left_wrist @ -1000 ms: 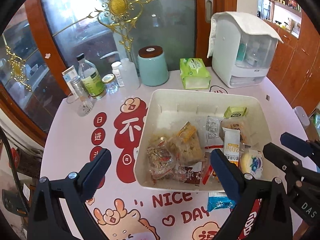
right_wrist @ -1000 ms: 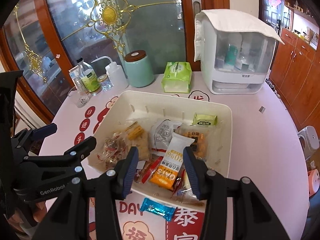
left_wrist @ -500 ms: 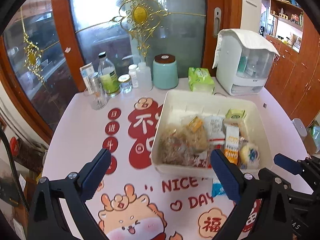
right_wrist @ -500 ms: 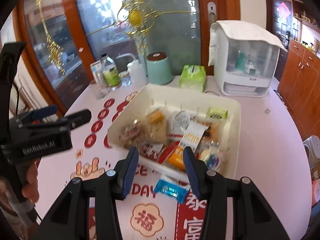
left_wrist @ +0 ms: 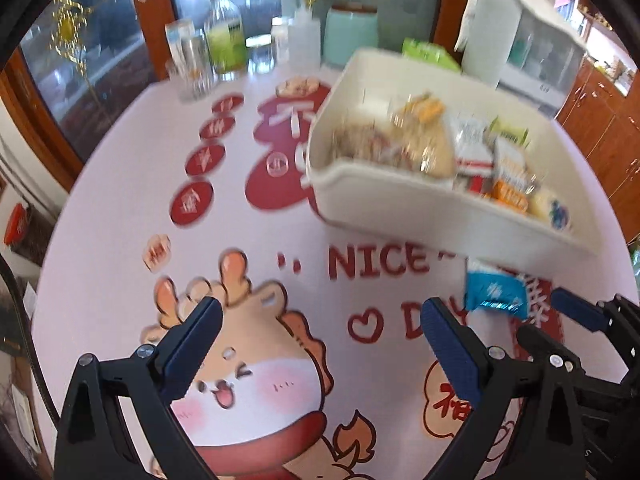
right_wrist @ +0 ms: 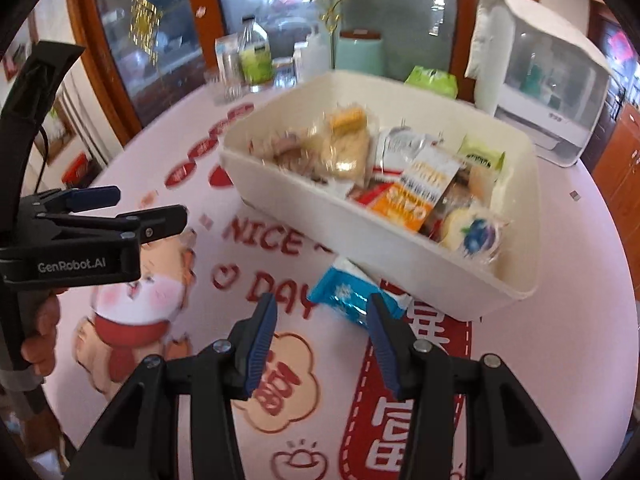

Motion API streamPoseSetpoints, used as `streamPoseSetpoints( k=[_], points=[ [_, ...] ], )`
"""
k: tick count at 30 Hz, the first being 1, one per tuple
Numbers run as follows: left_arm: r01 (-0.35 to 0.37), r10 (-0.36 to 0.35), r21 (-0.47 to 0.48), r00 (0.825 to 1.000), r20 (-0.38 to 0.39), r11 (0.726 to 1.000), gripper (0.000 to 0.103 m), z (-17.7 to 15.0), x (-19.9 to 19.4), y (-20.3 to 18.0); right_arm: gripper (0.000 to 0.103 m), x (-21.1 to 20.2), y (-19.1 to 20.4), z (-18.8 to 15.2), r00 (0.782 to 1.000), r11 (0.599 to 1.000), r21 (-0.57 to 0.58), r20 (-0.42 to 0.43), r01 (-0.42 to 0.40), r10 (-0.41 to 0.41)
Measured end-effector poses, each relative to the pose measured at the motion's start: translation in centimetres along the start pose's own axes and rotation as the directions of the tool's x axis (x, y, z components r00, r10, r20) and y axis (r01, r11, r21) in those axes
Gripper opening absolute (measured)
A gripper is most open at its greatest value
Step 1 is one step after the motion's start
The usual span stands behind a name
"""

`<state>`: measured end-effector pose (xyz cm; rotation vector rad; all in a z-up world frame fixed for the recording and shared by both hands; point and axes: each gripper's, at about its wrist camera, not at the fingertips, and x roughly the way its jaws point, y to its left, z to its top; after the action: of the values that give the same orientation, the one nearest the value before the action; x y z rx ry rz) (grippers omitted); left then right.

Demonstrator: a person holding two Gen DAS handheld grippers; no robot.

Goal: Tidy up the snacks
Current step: 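Move the right tool down to the blue wrapped candy on the table, then grasp the blue wrapped candy with the right tool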

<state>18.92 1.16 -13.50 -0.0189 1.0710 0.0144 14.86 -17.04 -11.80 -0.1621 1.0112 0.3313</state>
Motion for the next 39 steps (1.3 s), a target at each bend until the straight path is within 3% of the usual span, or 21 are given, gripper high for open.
streamPoseSetpoints(
  k=[9, 13, 18, 22, 27, 28, 33, 39],
  points=[
    [-0.028, 0.026, -0.031, 0.999, -0.048, 0.999, 0.099, -0.6, 3.5, -0.6, 0.047, 4.8, -0.3, 0.1, 0.997, 0.99, -0.135, -0.056, 0.041, -0.049],
    [-0.027, 0.024, -0.048, 0.998, -0.062, 0.998, 0.099, -0.4, 4.2, -0.5, 0.047, 5.5, -0.2, 0.5, 0.998, 0.981, -0.191, -0.037, 0.042, -0.05],
    [-0.024, 0.019, -0.063, 0.997, -0.079, 0.998, 0.099, -0.5, 4.6, -0.2, 0.051, 6.5, -0.5, 1.0, 0.997, 0.974, -0.228, -0.075, -0.009, -0.008],
    [-0.017, 0.012, -0.07, 0.997, -0.082, 0.997, 0.099, -0.6, 4.6, 0.0, 0.054, 7.5, -1.1, 0.8, 0.982, 0.967, -0.239, -0.183, -0.089, 0.046],
    [-0.006, -0.001, -0.082, 0.996, -0.085, 0.997, 0.099, -0.6, 4.7, 0.5, 0.054, 7.2, -1.5, 0.3, 0.977, 0.961, -0.246, -0.199, -0.127, 0.078],
    [-0.005, -0.002, -0.083, 0.996, -0.087, 0.997, 0.099, -0.6, 4.6, 0.6, 0.053, 7.2, -1.5, 0.2, 0.977, 0.961, -0.244, -0.198, -0.13, 0.082],
    [0.007, -0.014, -0.081, 0.996, -0.092, 0.997, 0.099, -1.3, 4.2, 0.6, 0.031, 6.8, -1.1, -0.4, 0.976, 0.972, -0.187, -0.189, -0.143, 0.108],
    [0.02, -0.025, -0.049, 0.995, -0.096, 0.999, 0.099, -2.2, 2.9, 0.3, 0.026, 5.4, -0.7, -1.8, 0.97, 0.985, -0.014, -0.175, -0.171, 0.166]
  ],
)
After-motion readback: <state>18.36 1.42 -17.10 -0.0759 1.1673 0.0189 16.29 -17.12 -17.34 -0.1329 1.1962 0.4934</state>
